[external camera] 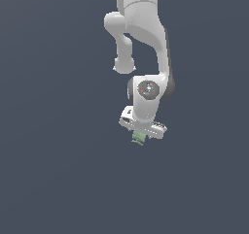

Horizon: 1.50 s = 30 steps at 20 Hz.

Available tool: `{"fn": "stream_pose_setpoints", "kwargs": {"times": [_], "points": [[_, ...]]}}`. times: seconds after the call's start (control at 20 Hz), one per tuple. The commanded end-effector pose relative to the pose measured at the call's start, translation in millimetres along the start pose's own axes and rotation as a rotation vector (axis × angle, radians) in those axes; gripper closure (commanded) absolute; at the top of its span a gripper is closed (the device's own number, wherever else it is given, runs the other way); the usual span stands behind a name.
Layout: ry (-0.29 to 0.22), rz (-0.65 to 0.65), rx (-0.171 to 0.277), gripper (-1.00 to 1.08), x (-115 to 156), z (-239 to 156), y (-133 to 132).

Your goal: Pick up the object and move it to a goal position.

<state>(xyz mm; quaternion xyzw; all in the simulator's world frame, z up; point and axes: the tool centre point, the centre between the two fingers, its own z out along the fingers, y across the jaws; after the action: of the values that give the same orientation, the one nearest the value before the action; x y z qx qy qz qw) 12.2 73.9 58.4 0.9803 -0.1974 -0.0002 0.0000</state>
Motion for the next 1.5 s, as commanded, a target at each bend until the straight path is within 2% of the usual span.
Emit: {"fn": "stream_pose_setpoints", "kwargs": {"times": [0.0,0.25,0.3,1.0,1.45], "points": [[0.000,0.001,0.000,-0.92,0,11,0],[0.000,0.001,0.000,-0.92,1,18,-1],[0.000,0.001,0.000,1.08,1,18,-1],[0.001,0.001,0.001,1.08,1,13,-4],[0.001,0.001,0.000,1.08,0,-29,-37]]}}
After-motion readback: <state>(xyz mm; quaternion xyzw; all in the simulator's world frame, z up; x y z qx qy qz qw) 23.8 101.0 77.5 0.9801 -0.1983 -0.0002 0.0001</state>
